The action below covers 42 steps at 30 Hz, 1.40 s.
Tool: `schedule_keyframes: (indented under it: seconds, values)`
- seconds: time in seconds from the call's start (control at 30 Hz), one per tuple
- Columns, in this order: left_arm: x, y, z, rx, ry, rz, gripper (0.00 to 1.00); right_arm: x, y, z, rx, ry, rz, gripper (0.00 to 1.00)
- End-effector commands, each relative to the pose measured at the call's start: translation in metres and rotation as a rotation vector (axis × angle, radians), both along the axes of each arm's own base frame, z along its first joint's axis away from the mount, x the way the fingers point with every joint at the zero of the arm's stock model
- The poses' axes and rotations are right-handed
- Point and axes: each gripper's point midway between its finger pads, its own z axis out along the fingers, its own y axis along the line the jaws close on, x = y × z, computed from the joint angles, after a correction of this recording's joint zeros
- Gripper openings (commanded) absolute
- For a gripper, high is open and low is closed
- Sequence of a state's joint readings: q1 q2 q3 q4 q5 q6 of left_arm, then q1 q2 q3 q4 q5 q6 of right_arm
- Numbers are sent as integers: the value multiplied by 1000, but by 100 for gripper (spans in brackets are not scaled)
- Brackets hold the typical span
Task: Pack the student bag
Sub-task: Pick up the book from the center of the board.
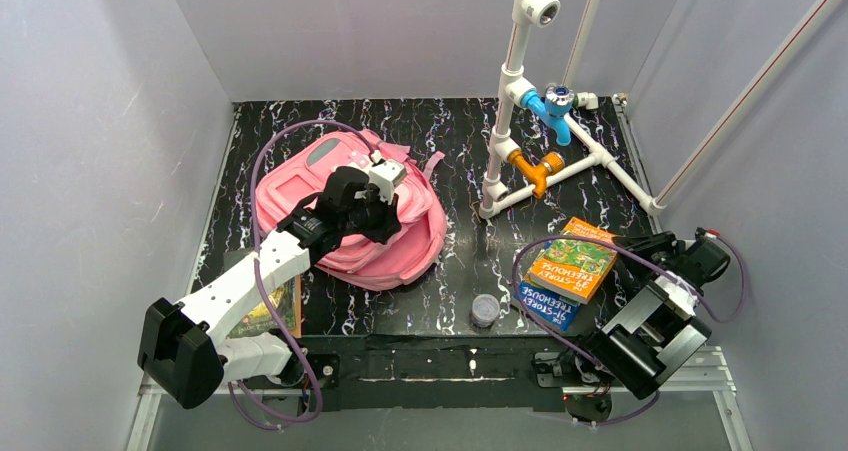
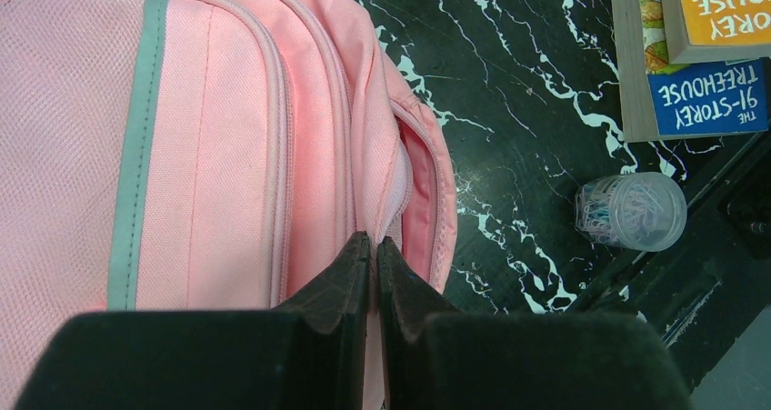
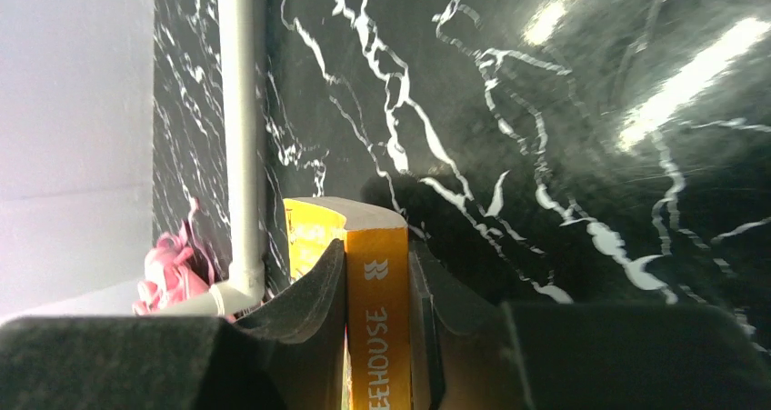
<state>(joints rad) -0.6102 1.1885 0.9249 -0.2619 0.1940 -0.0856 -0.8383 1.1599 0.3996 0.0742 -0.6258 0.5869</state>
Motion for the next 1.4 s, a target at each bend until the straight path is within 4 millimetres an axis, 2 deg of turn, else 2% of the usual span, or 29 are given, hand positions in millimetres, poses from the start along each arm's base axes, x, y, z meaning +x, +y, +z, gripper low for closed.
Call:
schedule_keyframes:
  seconds: [0.0,0.1,0.23,0.37,0.43,0.6,0.77,0.83,0.93,1.0,1.03,1.13,1.27,1.37]
  values:
    - [6,-3,16,-29,-20,4,0,8,22,9,-7,64,89,1]
    - [7,-3,14,-21,-7,16,0,11,29,24,-64,120,91,1]
    - [6,-3,14,-25,0,16,0,-5,39,32,-79,229,97,1]
    - [5,-6,17,-42,2,9,0,-16,64,35,-73,266,185,1]
    - [4,-6,18,-45,2,7,0,-14,85,48,-85,215,260,1]
    - [4,-5,19,-45,-1,11,0,-11,153,102,-88,6,540,1]
    - [4,-9,15,-38,55,17,2,-18,217,146,35,-147,762,1]
    - [3,-10,15,-42,77,23,13,-18,230,159,84,-181,793,1]
    - [5,-12,22,-73,83,54,46,-19,244,166,157,-186,822,1]
    - [6,-14,30,-113,102,89,88,-20,251,168,223,-184,818,1]
    - [6,-17,36,-148,122,117,97,-22,253,167,260,-180,813,1]
    - [-5,-33,50,-312,258,175,98,-23,256,169,357,-193,773,1]
    - [-19,-69,74,-668,487,196,98,-23,258,175,477,-248,727,1]
    - [-27,-82,71,-757,613,212,98,-24,259,175,565,-258,703,1]
